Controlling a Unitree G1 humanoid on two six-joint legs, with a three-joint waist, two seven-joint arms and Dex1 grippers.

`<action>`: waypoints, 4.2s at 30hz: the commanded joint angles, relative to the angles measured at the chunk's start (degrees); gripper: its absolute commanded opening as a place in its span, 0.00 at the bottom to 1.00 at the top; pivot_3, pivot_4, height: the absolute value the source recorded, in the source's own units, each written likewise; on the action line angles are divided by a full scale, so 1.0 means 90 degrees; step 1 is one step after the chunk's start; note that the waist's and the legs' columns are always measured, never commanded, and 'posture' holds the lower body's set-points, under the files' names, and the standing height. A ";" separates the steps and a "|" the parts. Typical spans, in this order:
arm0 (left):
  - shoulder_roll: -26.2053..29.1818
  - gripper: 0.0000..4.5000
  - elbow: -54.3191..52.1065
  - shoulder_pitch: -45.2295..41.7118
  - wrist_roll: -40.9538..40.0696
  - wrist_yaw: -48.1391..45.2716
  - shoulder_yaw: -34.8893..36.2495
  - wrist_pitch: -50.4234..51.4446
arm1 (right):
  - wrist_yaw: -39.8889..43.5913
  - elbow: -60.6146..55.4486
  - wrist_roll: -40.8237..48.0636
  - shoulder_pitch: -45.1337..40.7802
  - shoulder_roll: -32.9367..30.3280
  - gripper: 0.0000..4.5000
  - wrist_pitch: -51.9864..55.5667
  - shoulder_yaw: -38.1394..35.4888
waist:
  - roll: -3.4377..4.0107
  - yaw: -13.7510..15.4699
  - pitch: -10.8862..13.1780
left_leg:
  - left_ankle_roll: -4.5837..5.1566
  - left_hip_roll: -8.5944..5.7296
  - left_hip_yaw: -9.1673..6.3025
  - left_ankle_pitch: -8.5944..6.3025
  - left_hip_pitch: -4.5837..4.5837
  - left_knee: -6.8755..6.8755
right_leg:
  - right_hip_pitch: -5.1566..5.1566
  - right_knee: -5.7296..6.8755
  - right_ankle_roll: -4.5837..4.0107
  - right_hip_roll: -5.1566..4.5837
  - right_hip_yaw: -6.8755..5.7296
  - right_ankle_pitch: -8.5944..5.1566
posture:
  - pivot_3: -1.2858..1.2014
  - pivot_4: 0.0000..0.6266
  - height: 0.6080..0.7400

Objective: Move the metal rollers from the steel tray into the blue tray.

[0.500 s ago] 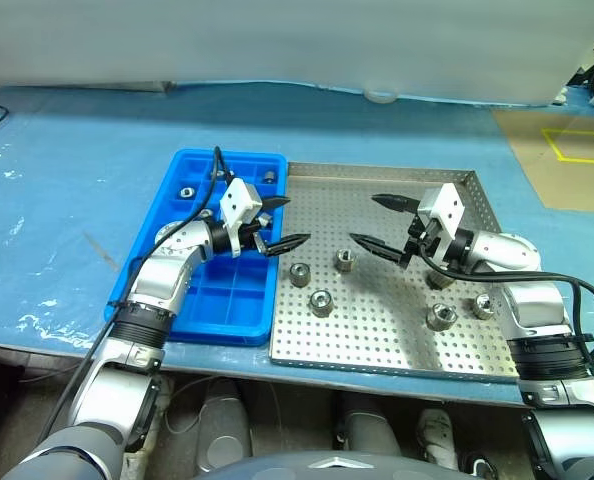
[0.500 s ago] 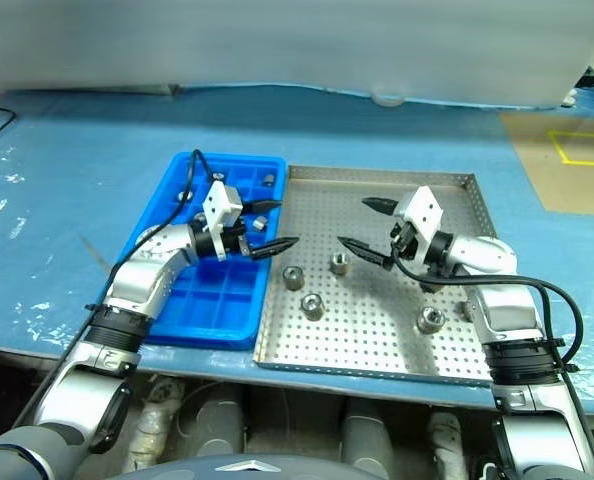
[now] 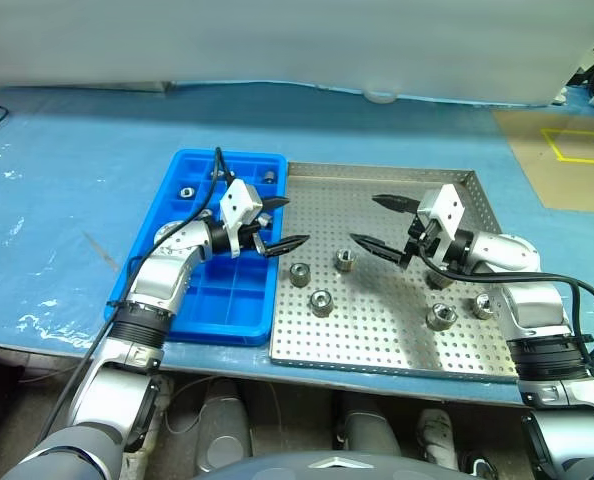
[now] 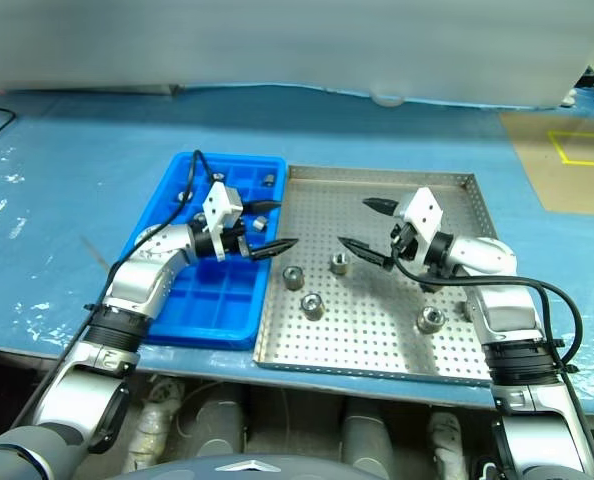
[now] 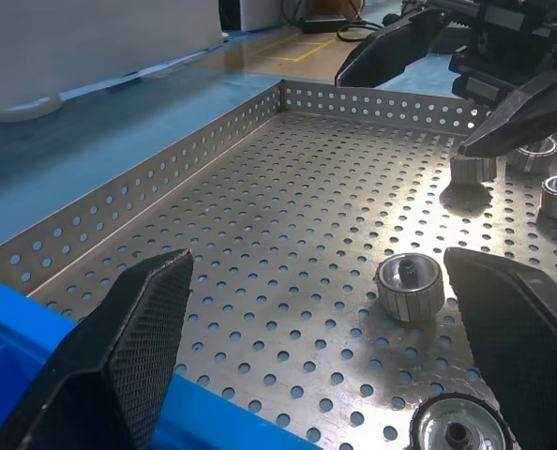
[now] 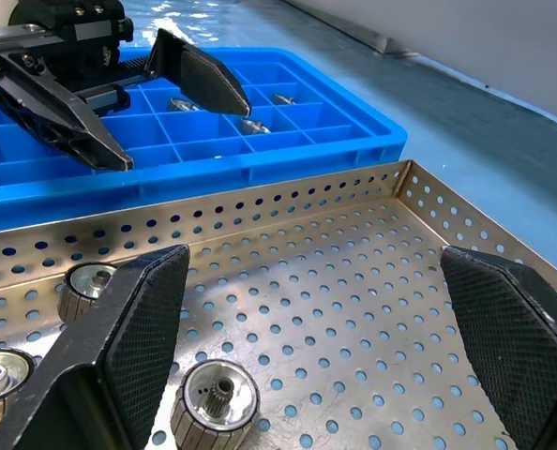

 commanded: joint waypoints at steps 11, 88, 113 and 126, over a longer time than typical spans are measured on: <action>-0.0067 1.00 -0.0020 -0.0123 0.0039 -0.0085 -0.0040 -0.0126 | -0.0019 -0.0274 0.0059 0.0121 -0.0130 1.00 -0.0030 -0.0176 | 0.0000 -0.0006 0.0000 | 0.0001 0.0000 0.0000 0.0000 0.0000 0.0000 | 0.0001 -0.0001 0.0000 0.0000 0.0000 0.0000 | 0.52 0.24 1.00; -0.1303 0.36 -0.4002 0.2118 0.1334 0.4618 0.1861 0.1727 | 0.1707 0.2644 -0.0022 -0.2704 0.1425 1.00 -0.0688 0.1010 | 0.0017 0.0470 0.0003 | 0.0006 0.0012 -0.0053 -0.0005 -0.0042 -0.0020 | 0.0017 -0.0038 -0.0013 -0.0005 -0.0079 -0.0008 | 0.69 0.24 1.00; -0.0975 0.59 -0.2906 0.1922 0.0855 0.5018 0.1831 0.1856 | 0.1800 0.2951 -0.0305 -0.2446 0.1439 1.00 -0.1111 0.0766 | 0.0033 0.0885 0.0012 | -0.0013 0.0015 -0.0168 0.0006 -0.0125 0.0037 | 0.0016 -0.0017 -0.0017 -0.0004 -0.0171 -0.0010 | 0.67 0.24 1.00; -0.0278 0.89 -0.1554 0.0413 -0.0233 0.1759 0.0676 0.1246 | 0.0989 0.0834 -0.0045 -0.1065 0.0543 1.00 -0.0222 0.0158 | 0.0042 0.0759 0.0006 | -0.0014 0.0001 -0.0166 0.0008 -0.0119 0.0056 | 0.0033 -0.0009 -0.0015 -0.0013 -0.0161 -0.0009 | 0.53 0.24 1.00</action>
